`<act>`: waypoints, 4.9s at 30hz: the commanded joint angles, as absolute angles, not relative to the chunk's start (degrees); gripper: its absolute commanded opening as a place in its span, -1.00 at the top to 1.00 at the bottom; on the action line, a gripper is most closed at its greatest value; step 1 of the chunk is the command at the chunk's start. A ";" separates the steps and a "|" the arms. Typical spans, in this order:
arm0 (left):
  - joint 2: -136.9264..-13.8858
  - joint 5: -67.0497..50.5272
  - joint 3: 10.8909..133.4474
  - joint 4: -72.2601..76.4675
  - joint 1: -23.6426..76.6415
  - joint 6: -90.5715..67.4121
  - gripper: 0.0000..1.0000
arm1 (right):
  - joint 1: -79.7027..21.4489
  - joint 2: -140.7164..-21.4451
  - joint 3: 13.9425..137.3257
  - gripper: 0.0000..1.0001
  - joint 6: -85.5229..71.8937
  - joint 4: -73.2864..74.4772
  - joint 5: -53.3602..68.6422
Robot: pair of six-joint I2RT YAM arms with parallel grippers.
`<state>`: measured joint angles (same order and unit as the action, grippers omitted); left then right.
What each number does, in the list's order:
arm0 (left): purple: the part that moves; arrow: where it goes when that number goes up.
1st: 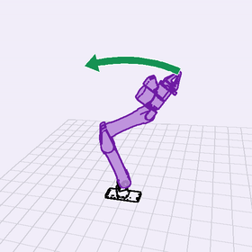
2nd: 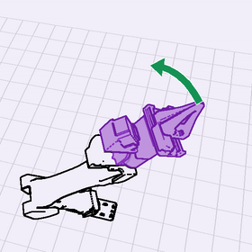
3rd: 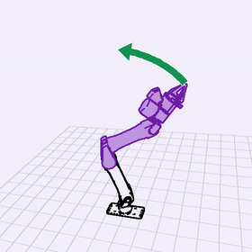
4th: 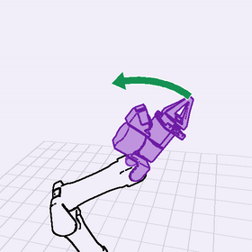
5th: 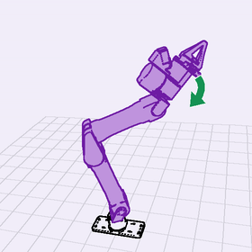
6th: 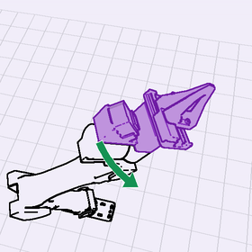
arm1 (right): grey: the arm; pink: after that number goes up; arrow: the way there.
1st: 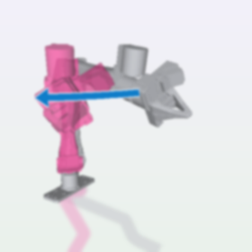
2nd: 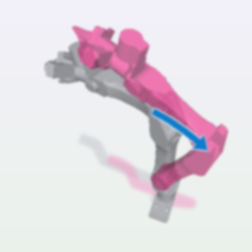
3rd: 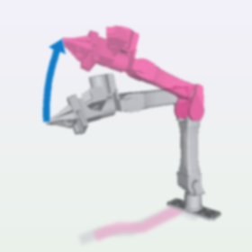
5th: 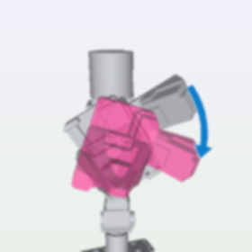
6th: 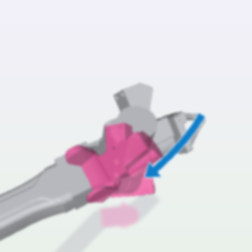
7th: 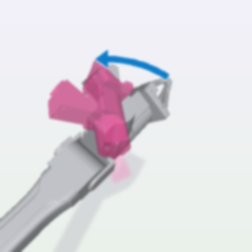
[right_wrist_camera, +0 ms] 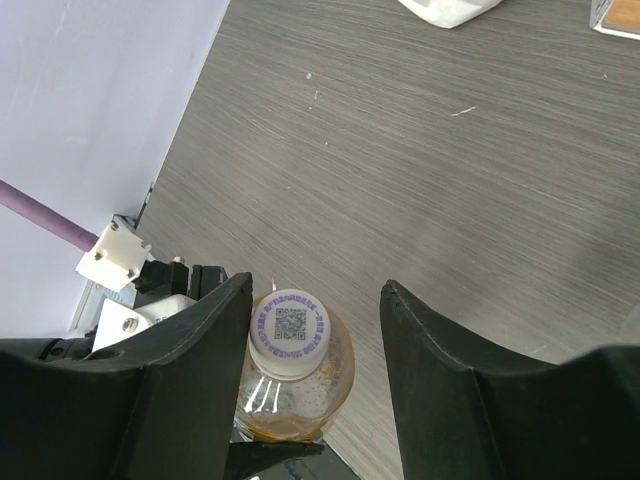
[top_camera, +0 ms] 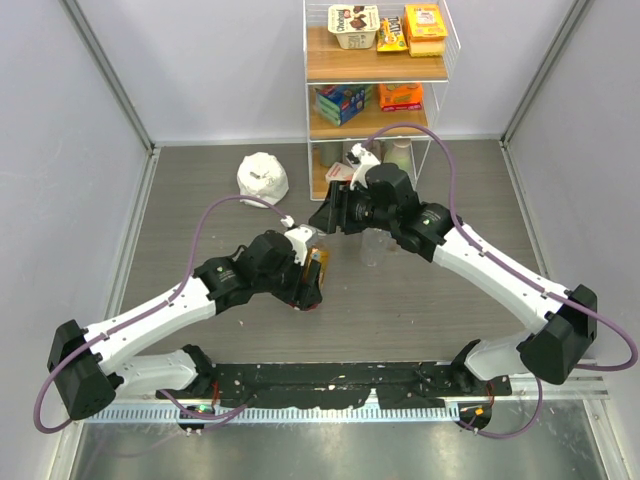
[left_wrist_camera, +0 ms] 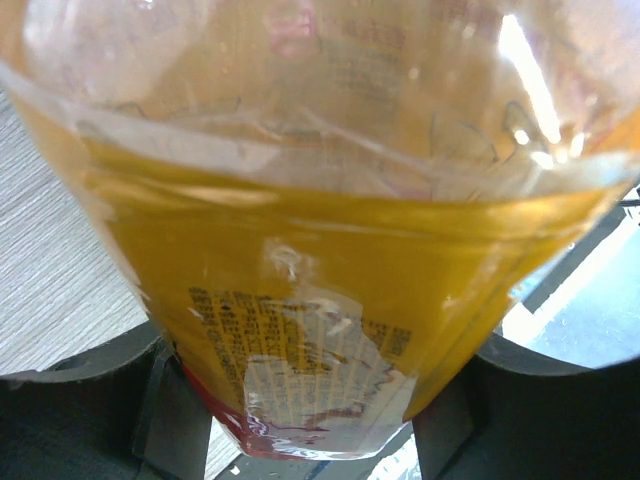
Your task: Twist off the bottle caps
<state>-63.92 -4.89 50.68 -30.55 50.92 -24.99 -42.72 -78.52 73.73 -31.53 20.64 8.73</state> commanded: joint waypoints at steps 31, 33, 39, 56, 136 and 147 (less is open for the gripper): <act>-59.77 -6.67 53.09 -29.28 50.80 -23.64 1.00 | -41.76 -71.73 70.15 0.97 -29.71 3.54 28.97; -58.19 -8.52 52.21 -28.22 50.80 -23.47 1.00 | -39.65 -70.14 68.48 0.97 -30.58 0.37 35.55; -55.29 -14.49 51.33 -26.90 50.80 -23.12 1.00 | -34.19 -67.15 63.12 0.97 -37.87 -16.66 50.60; -51.24 -26.98 47.46 -20.74 50.80 -22.06 1.00 | -33.31 -67.50 61.17 0.97 -44.82 -32.43 60.48; -61.62 -4.21 52.03 -28.92 50.80 -24.26 1.00 | -41.31 -77.44 73.04 0.97 -29.36 11.34 24.15; -53.71 -20.20 46.85 -19.43 50.71 -23.03 1.00 | -36.74 -70.32 65.93 0.97 -26.54 -2.78 42.88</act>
<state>-56.90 -11.86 48.38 -26.00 50.65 -23.97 -38.70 -73.54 67.99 -27.31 8.45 31.16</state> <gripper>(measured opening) 0.663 0.388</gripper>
